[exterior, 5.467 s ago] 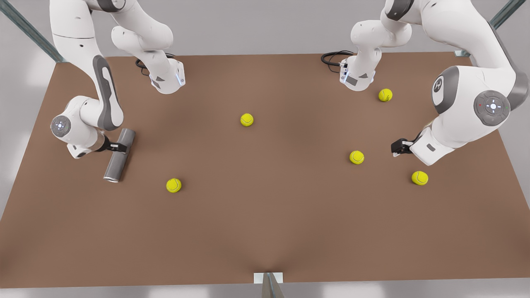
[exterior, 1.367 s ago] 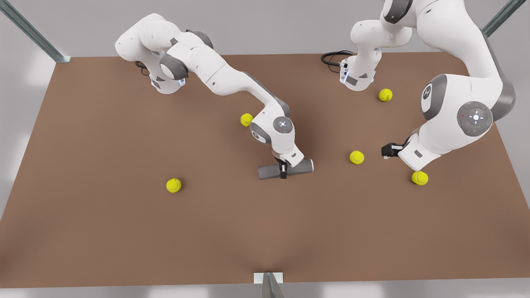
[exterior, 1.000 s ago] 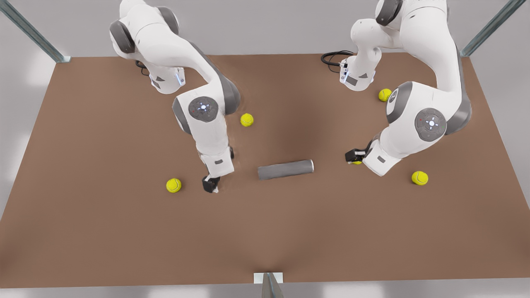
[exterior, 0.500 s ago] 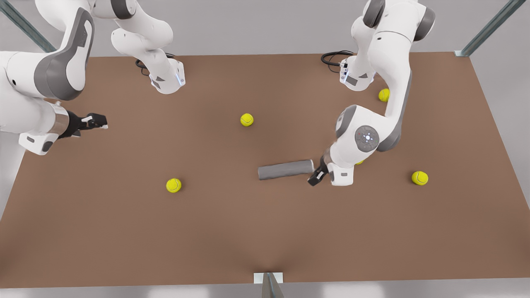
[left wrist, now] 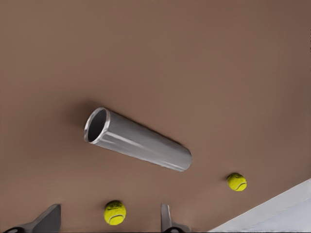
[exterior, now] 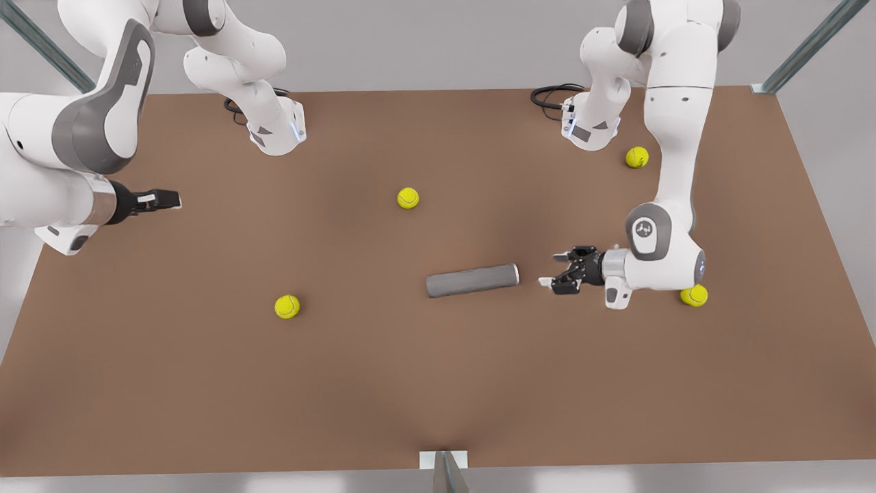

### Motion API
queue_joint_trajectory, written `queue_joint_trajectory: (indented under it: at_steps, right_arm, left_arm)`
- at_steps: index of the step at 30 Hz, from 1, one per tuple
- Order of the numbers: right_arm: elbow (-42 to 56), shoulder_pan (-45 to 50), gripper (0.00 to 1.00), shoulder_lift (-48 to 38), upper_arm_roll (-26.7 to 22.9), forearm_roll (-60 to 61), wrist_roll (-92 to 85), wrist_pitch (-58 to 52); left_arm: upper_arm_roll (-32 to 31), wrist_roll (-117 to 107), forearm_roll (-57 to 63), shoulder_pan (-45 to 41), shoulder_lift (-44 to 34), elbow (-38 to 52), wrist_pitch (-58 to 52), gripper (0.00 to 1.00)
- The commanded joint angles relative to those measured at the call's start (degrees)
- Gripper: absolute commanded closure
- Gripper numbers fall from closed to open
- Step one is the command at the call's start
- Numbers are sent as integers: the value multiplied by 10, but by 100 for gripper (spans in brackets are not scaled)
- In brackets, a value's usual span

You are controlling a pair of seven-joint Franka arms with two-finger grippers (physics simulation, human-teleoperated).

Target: Put the tennis tube upright

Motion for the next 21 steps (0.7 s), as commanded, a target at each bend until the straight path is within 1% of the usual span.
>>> queue_joint_trajectory:
  at_steps: [1,3,5,9,14,16,21]
  right_arm:
    - [0,0,0,1,-1,3,53,-4]
    - [0,0,0,2,-2,3,53,-4]
    - [-1,0,0,3,-7,11,53,-4]
    - [-1,1,0,6,-8,11,53,-4]
    - [-1,6,0,7,-9,14,53,-4]
    - [-1,6,0,7,-9,14,53,-4]
    - [-1,6,0,10,-9,15,53,-4]
  left_arm:
    - [4,666,-64,-1,1,-13,-3,0]
    - [4,715,-92,-1,20,-14,-2,0]
    - [3,823,-144,-1,58,-13,-2,0]
    - [3,924,-191,-7,55,-55,16,0]
    - [-2,979,-225,-18,68,-60,23,0]
    - [-2,990,-226,-31,68,-60,40,0]
    - [-1,991,-225,-33,84,-61,42,0]
